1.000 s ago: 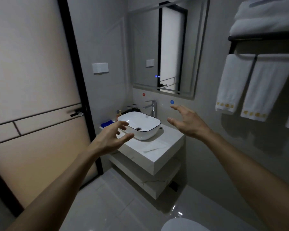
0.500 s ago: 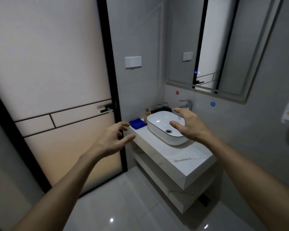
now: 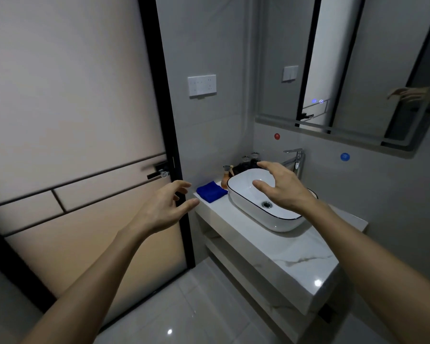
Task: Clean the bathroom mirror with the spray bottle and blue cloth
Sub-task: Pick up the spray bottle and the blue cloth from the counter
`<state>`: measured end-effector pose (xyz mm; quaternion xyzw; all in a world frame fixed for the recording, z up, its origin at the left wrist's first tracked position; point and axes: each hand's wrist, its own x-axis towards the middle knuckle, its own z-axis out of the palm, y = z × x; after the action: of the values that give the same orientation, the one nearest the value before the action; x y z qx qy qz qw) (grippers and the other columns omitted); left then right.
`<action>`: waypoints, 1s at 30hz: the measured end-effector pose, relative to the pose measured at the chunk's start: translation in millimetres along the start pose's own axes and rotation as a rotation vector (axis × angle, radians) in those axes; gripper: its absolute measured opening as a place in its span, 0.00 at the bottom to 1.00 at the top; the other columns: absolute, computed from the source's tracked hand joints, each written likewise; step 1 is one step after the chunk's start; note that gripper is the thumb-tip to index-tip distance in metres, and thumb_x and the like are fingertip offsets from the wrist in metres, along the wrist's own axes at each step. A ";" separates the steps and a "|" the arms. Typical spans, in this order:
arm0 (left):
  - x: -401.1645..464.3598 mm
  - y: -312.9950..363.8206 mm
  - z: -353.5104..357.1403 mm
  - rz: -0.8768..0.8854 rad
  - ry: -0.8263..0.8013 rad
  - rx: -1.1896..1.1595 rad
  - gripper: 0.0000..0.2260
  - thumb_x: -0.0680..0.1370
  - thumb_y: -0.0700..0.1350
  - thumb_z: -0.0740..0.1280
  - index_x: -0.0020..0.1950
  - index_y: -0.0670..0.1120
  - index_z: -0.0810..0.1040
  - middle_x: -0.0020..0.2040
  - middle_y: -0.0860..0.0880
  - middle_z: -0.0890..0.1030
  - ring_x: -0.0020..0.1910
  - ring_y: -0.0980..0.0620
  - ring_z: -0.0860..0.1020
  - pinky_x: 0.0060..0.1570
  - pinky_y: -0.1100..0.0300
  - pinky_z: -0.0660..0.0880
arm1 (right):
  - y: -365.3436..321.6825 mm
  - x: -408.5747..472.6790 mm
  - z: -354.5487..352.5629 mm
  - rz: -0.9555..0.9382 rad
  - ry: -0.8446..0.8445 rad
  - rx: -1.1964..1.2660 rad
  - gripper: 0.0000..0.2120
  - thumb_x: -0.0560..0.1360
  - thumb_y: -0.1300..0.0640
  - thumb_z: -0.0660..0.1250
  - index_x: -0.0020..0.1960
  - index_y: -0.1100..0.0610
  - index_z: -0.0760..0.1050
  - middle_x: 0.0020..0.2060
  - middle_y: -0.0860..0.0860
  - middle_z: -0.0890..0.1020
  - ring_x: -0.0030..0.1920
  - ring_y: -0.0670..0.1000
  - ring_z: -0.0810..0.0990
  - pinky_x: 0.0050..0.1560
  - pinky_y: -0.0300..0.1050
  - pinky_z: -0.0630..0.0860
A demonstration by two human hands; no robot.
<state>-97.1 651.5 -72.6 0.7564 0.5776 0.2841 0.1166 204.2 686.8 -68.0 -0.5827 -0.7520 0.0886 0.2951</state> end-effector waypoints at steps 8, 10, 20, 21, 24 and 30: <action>94.3 -54.9 30.3 -0.033 -0.017 -0.014 0.24 0.77 0.58 0.66 0.71 0.51 0.70 0.64 0.51 0.77 0.56 0.54 0.76 0.49 0.61 0.74 | 27.7 99.1 49.1 0.015 -0.039 0.002 0.27 0.80 0.46 0.64 0.76 0.51 0.64 0.74 0.50 0.68 0.73 0.52 0.66 0.71 0.52 0.66; 120.2 -66.5 36.2 -0.050 -0.022 -0.013 0.24 0.77 0.59 0.66 0.71 0.52 0.70 0.63 0.51 0.77 0.56 0.54 0.76 0.50 0.61 0.74 | 36.0 128.4 61.8 0.017 -0.054 0.011 0.28 0.79 0.45 0.64 0.76 0.51 0.64 0.74 0.50 0.68 0.73 0.53 0.66 0.71 0.54 0.67; 231.0 -125.5 63.8 -0.146 -0.046 -0.065 0.24 0.77 0.58 0.66 0.71 0.51 0.70 0.63 0.51 0.77 0.57 0.54 0.77 0.51 0.60 0.74 | 71.4 263.1 122.6 -0.020 -0.141 0.075 0.27 0.79 0.46 0.65 0.76 0.51 0.65 0.71 0.50 0.71 0.68 0.51 0.71 0.66 0.51 0.72; 240.8 -133.3 67.0 -0.155 -0.047 -0.069 0.24 0.77 0.58 0.66 0.71 0.51 0.70 0.62 0.52 0.78 0.57 0.54 0.77 0.52 0.60 0.75 | 75.5 274.9 129.7 -0.020 -0.151 0.082 0.27 0.79 0.45 0.65 0.75 0.51 0.64 0.71 0.49 0.71 0.67 0.50 0.72 0.65 0.50 0.73; 271.7 -156.7 79.4 -0.172 -0.051 -0.082 0.23 0.77 0.57 0.66 0.70 0.51 0.70 0.62 0.52 0.78 0.55 0.55 0.77 0.50 0.62 0.74 | 88.1 308.7 152.0 -0.008 -0.181 0.101 0.27 0.79 0.46 0.65 0.76 0.51 0.64 0.71 0.50 0.70 0.65 0.49 0.72 0.62 0.46 0.71; 337.6 -200.9 110.2 -0.175 -0.084 -0.095 0.22 0.78 0.55 0.66 0.70 0.50 0.71 0.62 0.51 0.78 0.55 0.53 0.77 0.52 0.59 0.75 | 110.5 370.2 199.9 0.023 -0.231 0.107 0.27 0.80 0.47 0.64 0.76 0.53 0.64 0.72 0.51 0.70 0.67 0.51 0.72 0.64 0.48 0.71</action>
<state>-139.2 1047.0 -163.8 0.7079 0.6218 0.2682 0.2007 131.5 1106.5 -156.5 -0.5606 -0.7684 0.1986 0.2362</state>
